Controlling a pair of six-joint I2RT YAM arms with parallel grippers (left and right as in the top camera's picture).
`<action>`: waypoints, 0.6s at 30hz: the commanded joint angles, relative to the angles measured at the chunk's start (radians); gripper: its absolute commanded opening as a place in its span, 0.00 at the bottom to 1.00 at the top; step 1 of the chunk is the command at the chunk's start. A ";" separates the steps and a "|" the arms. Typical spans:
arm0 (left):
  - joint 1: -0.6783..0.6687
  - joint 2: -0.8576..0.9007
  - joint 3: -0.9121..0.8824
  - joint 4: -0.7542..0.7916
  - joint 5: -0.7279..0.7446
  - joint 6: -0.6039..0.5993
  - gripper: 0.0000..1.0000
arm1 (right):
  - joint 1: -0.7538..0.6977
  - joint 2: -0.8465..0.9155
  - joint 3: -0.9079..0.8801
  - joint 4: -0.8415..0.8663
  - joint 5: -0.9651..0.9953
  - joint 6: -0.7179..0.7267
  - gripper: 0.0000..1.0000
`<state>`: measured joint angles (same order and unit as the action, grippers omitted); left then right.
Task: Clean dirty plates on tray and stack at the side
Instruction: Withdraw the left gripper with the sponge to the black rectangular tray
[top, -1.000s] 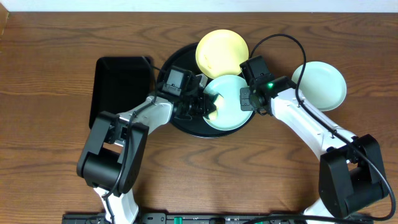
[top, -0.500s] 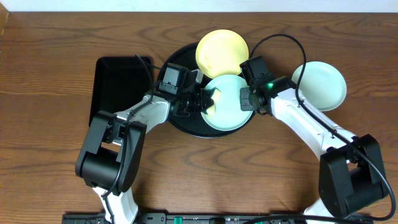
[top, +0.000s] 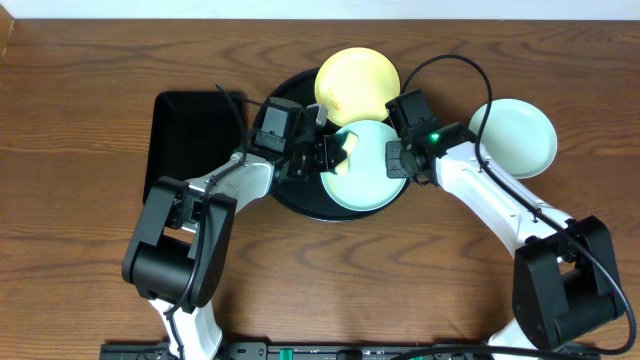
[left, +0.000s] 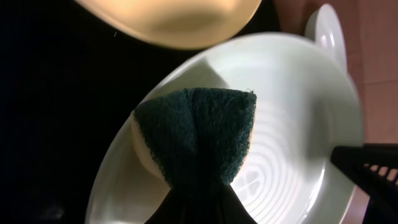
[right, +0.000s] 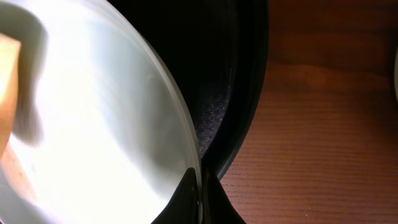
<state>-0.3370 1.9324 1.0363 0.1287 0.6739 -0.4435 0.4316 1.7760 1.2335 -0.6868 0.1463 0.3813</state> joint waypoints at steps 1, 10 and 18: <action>0.011 0.016 0.051 0.003 -0.005 -0.008 0.08 | 0.026 0.010 -0.005 -0.001 -0.012 -0.016 0.01; 0.072 -0.100 0.162 -0.088 0.033 -0.003 0.07 | 0.026 0.010 -0.005 -0.001 -0.012 -0.016 0.01; 0.185 -0.224 0.164 -0.316 0.032 0.051 0.07 | 0.026 0.010 -0.005 0.000 -0.012 -0.016 0.01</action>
<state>-0.1913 1.7340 1.1851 -0.1360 0.6991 -0.4370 0.4316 1.7756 1.2335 -0.6872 0.1448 0.3813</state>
